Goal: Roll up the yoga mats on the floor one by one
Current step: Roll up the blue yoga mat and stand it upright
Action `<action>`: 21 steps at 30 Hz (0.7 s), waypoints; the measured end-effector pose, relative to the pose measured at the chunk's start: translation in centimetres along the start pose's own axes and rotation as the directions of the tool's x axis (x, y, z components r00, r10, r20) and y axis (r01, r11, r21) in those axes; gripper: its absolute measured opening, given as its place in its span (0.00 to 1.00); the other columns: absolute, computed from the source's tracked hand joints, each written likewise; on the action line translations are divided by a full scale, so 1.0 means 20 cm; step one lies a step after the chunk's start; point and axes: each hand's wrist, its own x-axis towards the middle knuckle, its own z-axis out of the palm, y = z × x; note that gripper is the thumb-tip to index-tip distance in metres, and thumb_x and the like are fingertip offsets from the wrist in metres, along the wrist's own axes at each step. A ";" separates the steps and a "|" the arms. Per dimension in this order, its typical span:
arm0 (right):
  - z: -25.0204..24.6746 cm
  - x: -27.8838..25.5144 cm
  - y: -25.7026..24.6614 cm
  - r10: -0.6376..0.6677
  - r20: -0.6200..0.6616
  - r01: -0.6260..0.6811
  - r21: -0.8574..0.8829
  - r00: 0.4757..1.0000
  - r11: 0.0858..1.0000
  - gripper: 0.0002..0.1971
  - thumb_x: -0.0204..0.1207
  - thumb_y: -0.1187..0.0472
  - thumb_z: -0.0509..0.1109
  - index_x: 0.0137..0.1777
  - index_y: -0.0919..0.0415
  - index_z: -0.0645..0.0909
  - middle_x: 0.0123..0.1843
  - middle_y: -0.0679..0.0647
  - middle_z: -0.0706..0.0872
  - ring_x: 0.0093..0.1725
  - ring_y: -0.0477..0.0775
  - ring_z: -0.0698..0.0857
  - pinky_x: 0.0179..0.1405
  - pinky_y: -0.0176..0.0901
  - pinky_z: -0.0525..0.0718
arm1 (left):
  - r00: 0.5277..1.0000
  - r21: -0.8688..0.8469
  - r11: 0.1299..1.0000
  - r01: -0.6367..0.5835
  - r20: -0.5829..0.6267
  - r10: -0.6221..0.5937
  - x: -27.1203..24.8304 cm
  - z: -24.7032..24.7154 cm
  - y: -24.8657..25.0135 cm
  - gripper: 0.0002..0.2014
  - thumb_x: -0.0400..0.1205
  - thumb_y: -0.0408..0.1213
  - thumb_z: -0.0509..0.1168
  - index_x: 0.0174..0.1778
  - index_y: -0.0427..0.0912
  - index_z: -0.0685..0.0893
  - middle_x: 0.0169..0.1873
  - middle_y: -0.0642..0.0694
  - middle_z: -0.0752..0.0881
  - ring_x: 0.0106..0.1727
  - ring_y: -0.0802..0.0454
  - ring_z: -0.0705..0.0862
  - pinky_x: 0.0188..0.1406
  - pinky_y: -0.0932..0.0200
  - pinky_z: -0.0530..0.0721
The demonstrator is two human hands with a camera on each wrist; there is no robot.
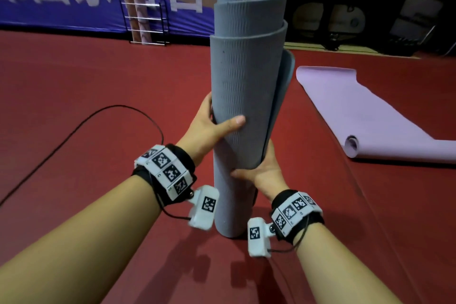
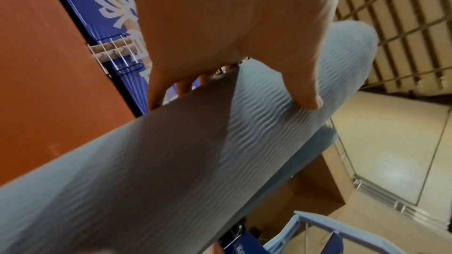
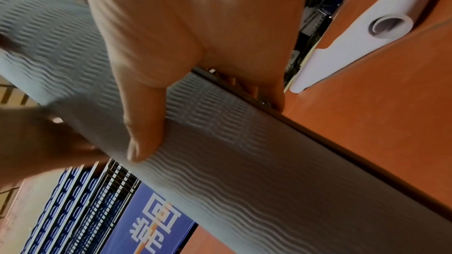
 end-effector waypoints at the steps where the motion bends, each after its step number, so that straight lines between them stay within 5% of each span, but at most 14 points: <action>1: 0.00 0.00 0.00 0.004 -0.007 -0.004 0.006 1.000 1.000 0.61 0.42 0.62 0.91 0.78 0.48 0.64 0.69 0.45 0.82 0.65 0.38 0.82 0.59 0.32 0.81 | 0.999 -0.017 0.999 -0.046 -0.002 0.046 0.04 0.01 0.08 0.45 0.70 0.45 0.79 0.81 0.41 0.67 0.72 0.45 0.83 0.71 0.51 0.83 0.66 0.54 0.85; 4: 0.02 0.01 -0.01 0.022 -0.018 -0.022 -0.021 1.000 1.000 0.64 0.38 0.50 0.89 0.79 0.48 0.63 0.71 0.48 0.80 0.69 0.46 0.80 0.66 0.39 0.80 | 0.989 -0.038 0.989 -0.142 -0.037 0.140 0.15 0.06 0.29 0.41 0.73 0.50 0.75 0.81 0.41 0.68 0.72 0.41 0.83 0.72 0.46 0.83 0.71 0.44 0.82; 8: 0.03 0.01 -0.06 0.000 0.007 0.000 -0.036 1.000 0.999 0.60 0.44 0.47 0.87 0.80 0.47 0.62 0.74 0.46 0.78 0.72 0.44 0.78 0.72 0.45 0.78 | 0.970 -0.042 0.976 -0.215 -0.126 0.208 0.25 0.08 0.46 0.38 0.74 0.55 0.73 0.77 0.39 0.73 0.68 0.40 0.86 0.68 0.46 0.85 0.72 0.44 0.82; 11: 0.04 0.04 -0.12 -0.023 0.000 0.023 0.009 1.000 1.000 0.59 0.47 0.47 0.87 0.81 0.51 0.62 0.75 0.47 0.78 0.72 0.42 0.78 0.71 0.39 0.78 | 0.963 0.000 0.975 -0.224 -0.156 0.221 0.28 0.10 0.50 0.40 0.74 0.53 0.74 0.79 0.39 0.71 0.66 0.39 0.86 0.65 0.47 0.87 0.67 0.50 0.85; 16: 0.05 0.06 -0.17 -0.048 -0.007 0.048 0.058 0.999 0.997 0.59 0.51 0.49 0.87 0.83 0.52 0.60 0.76 0.46 0.76 0.72 0.40 0.77 0.65 0.25 0.76 | 0.939 0.124 0.941 -0.316 -0.103 0.329 0.33 0.08 0.52 0.44 0.80 0.42 0.71 0.89 0.50 0.54 0.80 0.42 0.73 0.74 0.53 0.79 0.67 0.60 0.82; 21: 0.05 0.06 -0.15 -0.017 -0.038 0.018 0.034 0.999 0.999 0.62 0.46 0.42 0.86 0.82 0.49 0.59 0.76 0.48 0.76 0.73 0.45 0.77 0.75 0.47 0.76 | 0.941 0.168 0.931 -0.323 -0.050 0.336 0.35 0.08 0.48 0.41 0.78 0.42 0.72 0.86 0.49 0.59 0.74 0.41 0.77 0.69 0.56 0.82 0.64 0.63 0.81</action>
